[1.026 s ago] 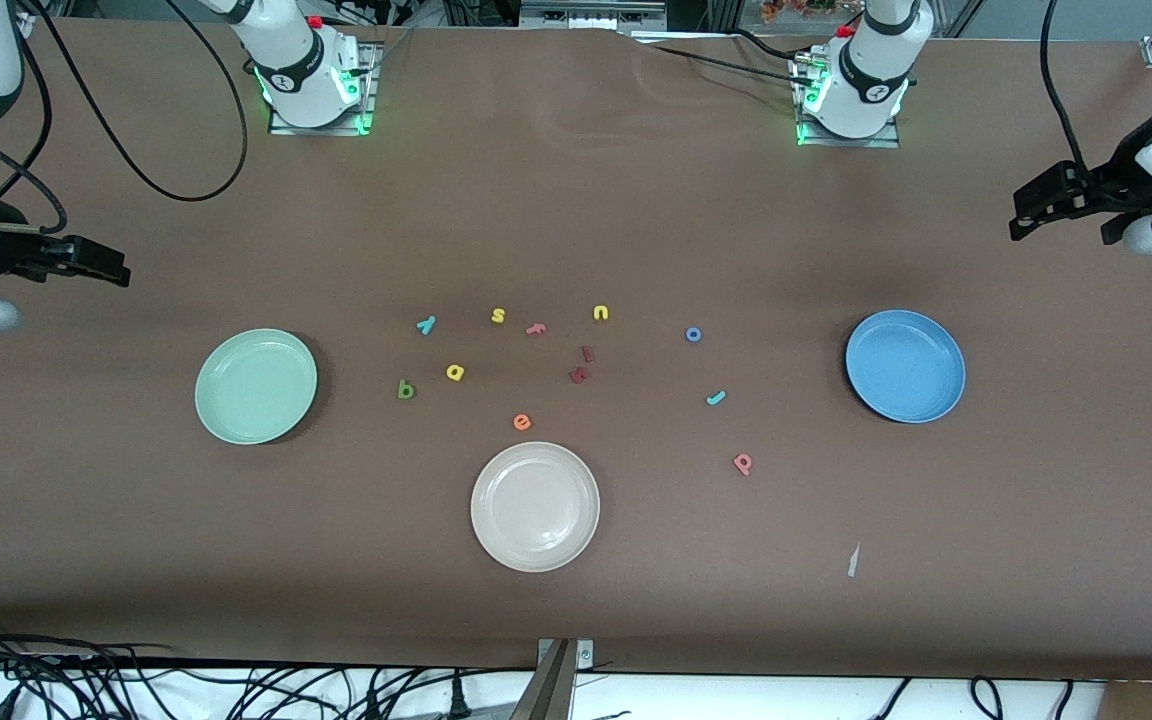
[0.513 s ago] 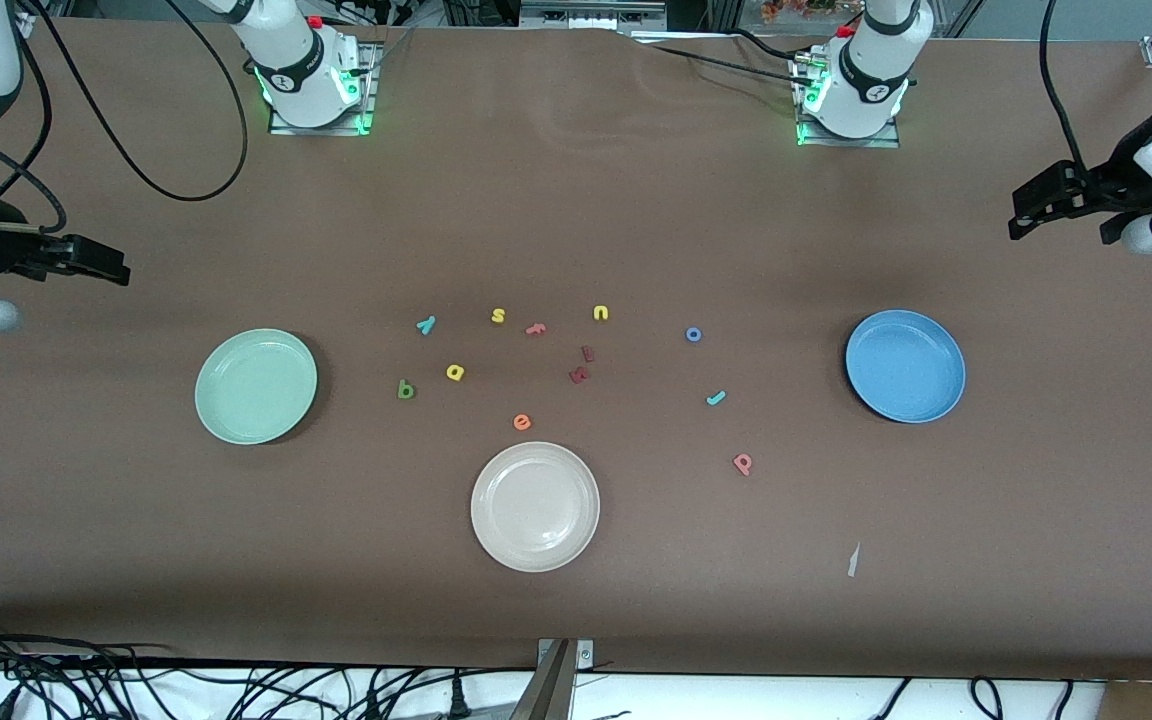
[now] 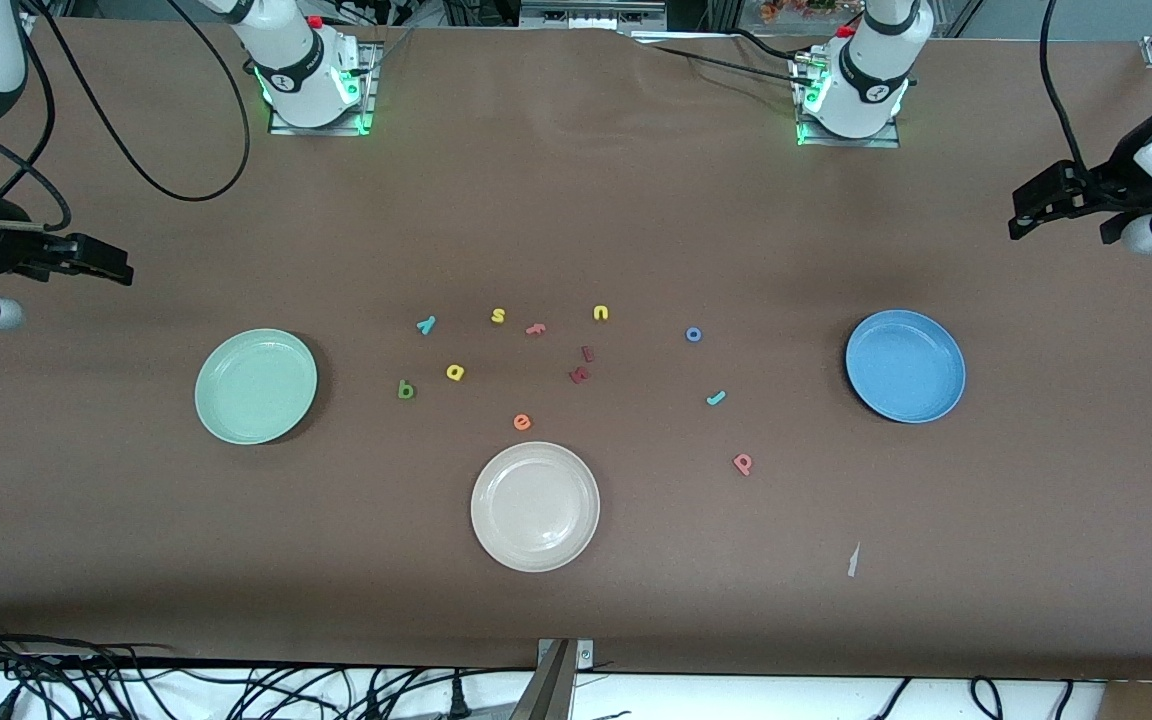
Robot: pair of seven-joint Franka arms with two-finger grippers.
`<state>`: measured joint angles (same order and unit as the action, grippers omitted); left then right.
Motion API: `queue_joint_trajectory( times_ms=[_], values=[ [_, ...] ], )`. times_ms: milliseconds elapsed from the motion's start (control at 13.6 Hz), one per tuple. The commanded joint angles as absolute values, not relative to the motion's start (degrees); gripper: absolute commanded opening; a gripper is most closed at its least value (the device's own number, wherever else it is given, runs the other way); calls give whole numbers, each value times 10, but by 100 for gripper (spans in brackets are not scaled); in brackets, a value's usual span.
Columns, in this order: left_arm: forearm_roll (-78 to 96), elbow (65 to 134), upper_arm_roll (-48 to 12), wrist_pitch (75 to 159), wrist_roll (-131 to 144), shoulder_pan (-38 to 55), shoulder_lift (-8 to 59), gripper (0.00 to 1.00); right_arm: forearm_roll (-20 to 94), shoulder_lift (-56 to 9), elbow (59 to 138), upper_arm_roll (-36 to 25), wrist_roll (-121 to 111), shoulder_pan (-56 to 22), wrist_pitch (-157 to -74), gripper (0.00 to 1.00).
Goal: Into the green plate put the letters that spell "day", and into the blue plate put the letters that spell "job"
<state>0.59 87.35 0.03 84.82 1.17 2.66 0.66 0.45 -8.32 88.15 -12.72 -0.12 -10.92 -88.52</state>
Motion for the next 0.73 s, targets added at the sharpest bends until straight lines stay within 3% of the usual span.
queue_joint_trajectory(
  times_ms=[0, 660],
  values=[
    [10, 854, 3, 834, 13, 29, 14, 100, 5, -78, 879, -127, 4, -111, -878, 100],
    [9, 854, -6, 828, 13, 29, 15, 100, 22, -82, 880, -127, 6, -127, -885, 100]
  ],
)
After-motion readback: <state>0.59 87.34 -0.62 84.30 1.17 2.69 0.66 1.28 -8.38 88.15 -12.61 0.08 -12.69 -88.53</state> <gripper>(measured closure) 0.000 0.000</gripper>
